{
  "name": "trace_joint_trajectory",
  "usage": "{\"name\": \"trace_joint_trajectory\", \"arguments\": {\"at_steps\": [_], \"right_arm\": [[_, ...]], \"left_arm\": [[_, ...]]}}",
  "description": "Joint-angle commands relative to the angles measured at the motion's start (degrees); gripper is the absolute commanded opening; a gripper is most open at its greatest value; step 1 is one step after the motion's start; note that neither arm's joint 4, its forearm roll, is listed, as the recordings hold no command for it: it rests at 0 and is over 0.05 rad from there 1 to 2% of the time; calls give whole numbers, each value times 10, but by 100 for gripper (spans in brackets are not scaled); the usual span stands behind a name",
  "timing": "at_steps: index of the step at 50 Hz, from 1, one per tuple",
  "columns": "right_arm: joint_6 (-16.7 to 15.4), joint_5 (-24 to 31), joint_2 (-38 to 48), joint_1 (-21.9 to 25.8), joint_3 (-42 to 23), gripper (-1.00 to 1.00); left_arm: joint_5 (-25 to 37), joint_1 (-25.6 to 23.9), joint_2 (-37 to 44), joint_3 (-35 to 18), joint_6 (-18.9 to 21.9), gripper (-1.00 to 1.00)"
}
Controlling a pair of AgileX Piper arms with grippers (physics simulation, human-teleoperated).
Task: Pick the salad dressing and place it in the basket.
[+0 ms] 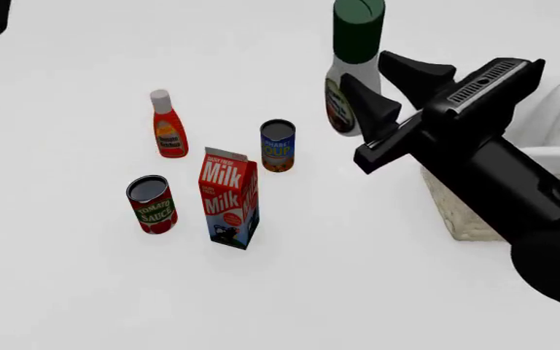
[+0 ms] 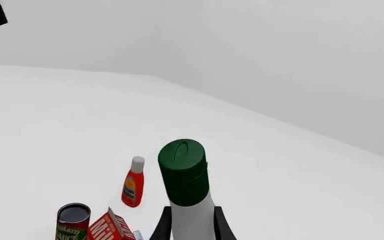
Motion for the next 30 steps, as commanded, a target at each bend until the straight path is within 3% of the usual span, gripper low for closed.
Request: {"name": "trace_joint_trajectory", "arguments": {"at_steps": [1, 2, 12, 16, 19, 25, 30], "right_arm": [[7, 13, -36, -5, -4, -100], [7, 18, -41, -6, -6, -100], [8, 35, -77, -18, -16, -100], [9, 46, -95, -24, -20, -100], [9, 49, -103, -28, -20, -100], [11, 55, -119, -44, -25, -100], [18, 57, -133, -69, -30, -100]], "left_arm": [[-65, 88, -99, 141, -5, 100], [-69, 116, -116, 155, -18, 100], [-122, 160, -165, 259, -26, 100], [-143, 212, -180, 304, -48, 100], [-156, 211, -185, 331, -43, 100], [-166, 259, -233, 387, -31, 100], [-146, 274, -294, 423, -21, 100]]}}
